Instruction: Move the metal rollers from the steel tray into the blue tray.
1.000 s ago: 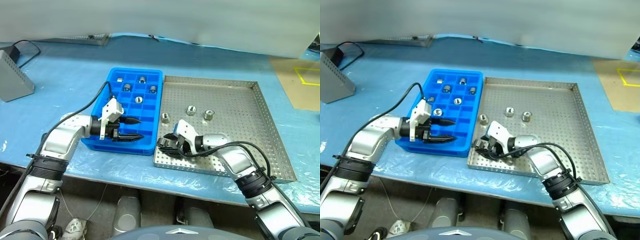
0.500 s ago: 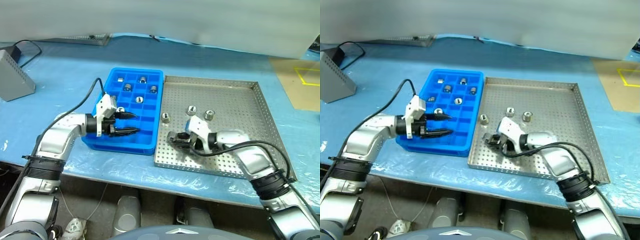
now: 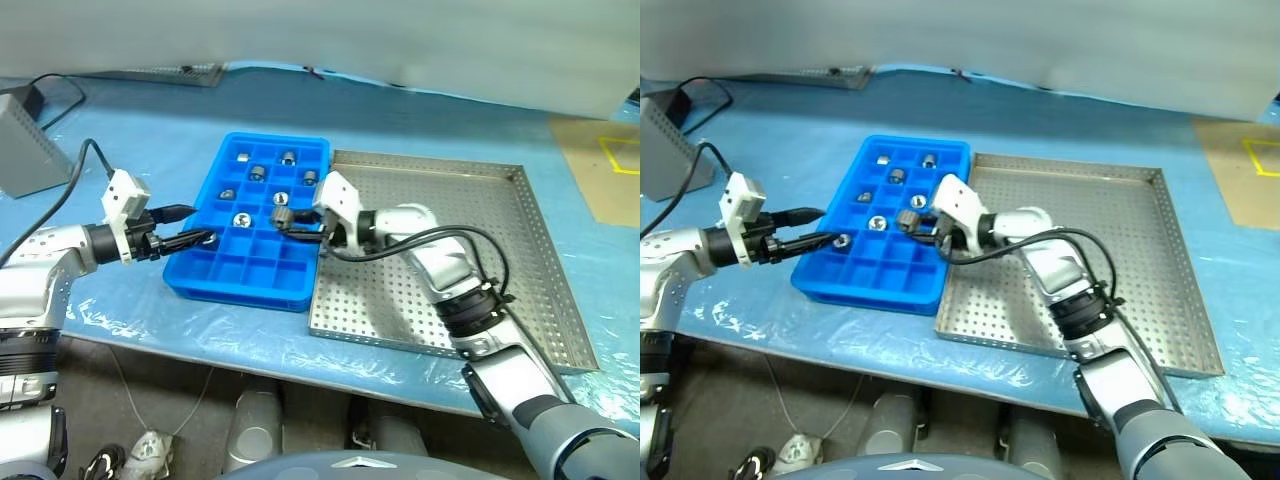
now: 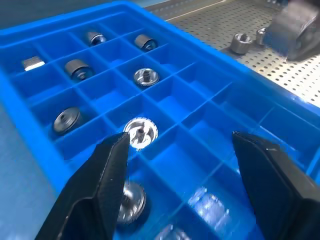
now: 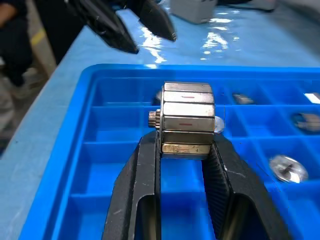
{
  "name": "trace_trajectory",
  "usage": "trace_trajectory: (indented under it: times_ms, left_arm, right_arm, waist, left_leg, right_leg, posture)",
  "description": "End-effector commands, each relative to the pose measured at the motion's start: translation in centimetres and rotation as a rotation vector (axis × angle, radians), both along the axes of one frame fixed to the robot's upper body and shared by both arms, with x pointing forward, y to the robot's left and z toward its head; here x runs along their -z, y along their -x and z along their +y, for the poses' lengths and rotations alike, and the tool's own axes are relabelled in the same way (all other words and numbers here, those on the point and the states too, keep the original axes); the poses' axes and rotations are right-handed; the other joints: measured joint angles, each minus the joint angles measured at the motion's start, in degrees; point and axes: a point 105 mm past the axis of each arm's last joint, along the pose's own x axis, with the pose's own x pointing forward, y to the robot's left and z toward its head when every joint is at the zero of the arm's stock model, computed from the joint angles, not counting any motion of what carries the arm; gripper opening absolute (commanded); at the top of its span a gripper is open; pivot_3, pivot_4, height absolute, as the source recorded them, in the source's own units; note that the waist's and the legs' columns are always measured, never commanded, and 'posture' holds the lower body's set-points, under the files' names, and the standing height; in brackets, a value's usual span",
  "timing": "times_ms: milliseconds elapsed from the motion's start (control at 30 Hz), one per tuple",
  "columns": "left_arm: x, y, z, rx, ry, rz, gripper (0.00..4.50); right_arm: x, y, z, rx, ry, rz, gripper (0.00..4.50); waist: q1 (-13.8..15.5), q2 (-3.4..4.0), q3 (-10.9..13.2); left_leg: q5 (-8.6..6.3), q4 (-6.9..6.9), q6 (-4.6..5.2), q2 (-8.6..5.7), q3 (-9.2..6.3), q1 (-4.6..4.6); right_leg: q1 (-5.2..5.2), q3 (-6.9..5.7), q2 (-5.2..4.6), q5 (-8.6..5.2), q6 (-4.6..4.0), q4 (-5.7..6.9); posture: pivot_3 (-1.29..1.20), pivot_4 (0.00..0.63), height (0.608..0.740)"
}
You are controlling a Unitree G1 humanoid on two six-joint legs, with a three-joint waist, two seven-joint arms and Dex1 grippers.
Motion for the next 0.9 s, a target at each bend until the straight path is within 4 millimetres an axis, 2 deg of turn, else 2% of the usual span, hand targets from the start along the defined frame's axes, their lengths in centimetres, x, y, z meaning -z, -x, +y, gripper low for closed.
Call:
trace_trajectory:
  times_ms: [33, 200, 333, 533, 833, 900]
  left_arm:
    - [-1.2, 1.5, -0.3, -0.008, 0.011, -0.043, 3.44]
    - [-0.3, 3.5, -0.6, -0.061, 0.027, -0.018, 3.44]
    - [0.1, 4.1, -0.7, -0.090, 0.039, -0.008, 3.44]
    - [0.6, 4.2, -1.8, -0.068, 0.046, 0.005, 3.44]
    - [0.6, 2.3, -3.3, 0.009, 0.061, 0.000, 3.44]
    - [0.4, 1.5, -4.0, 0.040, 0.070, -0.006, 3.44]
  right_arm:
    - [-0.1, 0.0, 1.8, -0.064, -0.005, -0.049, 0.74]
    - [1.0, 0.9, 4.8, -0.158, 0.006, -0.059, 0.74]
    - [1.9, 1.6, 6.7, -0.211, 0.029, -0.079, 0.74]
    - [2.7, 0.6, 7.4, -0.193, 0.065, -0.116, 0.74]
    - [2.1, -0.7, 4.6, -0.126, 0.053, -0.127, 3.75]
    - [1.2, -0.9, 3.8, -0.091, 0.031, -0.145, 3.75]
  waist:
    - [1.0, -0.06, 0.0]
    - [2.4, -0.10, 0.0]
    - [3.9, -0.09, 0.0]
    - [6.0, -0.07, 0.0]
    - [7.7, -0.06, 0.0]
    - [7.6, -0.07, 0.0]
  left_leg:
    - [0.00, 0.01, 0.01, 0.00, -0.03, -0.08]
    - [0.02, 0.02, -0.04, 0.08, -0.08, -0.09]
    - [0.06, -0.02, -0.11, 0.14, -0.08, 0.01]
    - [0.06, -0.04, -0.14, 0.13, -0.07, 0.16]
    - [0.11, -0.07, -0.23, 0.04, -0.02, 0.57]
    - [0.14, -0.07, -0.28, 0.02, -0.02, 0.60]
  right_leg:
    - [-0.05, -0.04, 0.00, 0.00, 0.00, 0.02]
    - [-0.07, -0.09, 0.02, 0.00, 0.00, 0.09]
    - [-0.07, -0.08, 0.07, 0.00, -0.01, 0.18]
    - [-0.05, 0.03, 0.08, -0.01, -0.01, 0.27]
    - [0.07, 0.33, 0.10, -0.02, 0.02, 0.52]
    - [0.08, 0.36, 0.10, -0.03, 0.03, 0.57]
  posture:
    - [0.55, 0.150, 0.740]
    - [0.61, 0.150, 0.740]
    - [0.64, 0.150, 0.740]
    - [0.63, 0.150, 0.740]
    - [0.51, 0.150, 0.740]
    - [0.45, 0.150, 0.740]
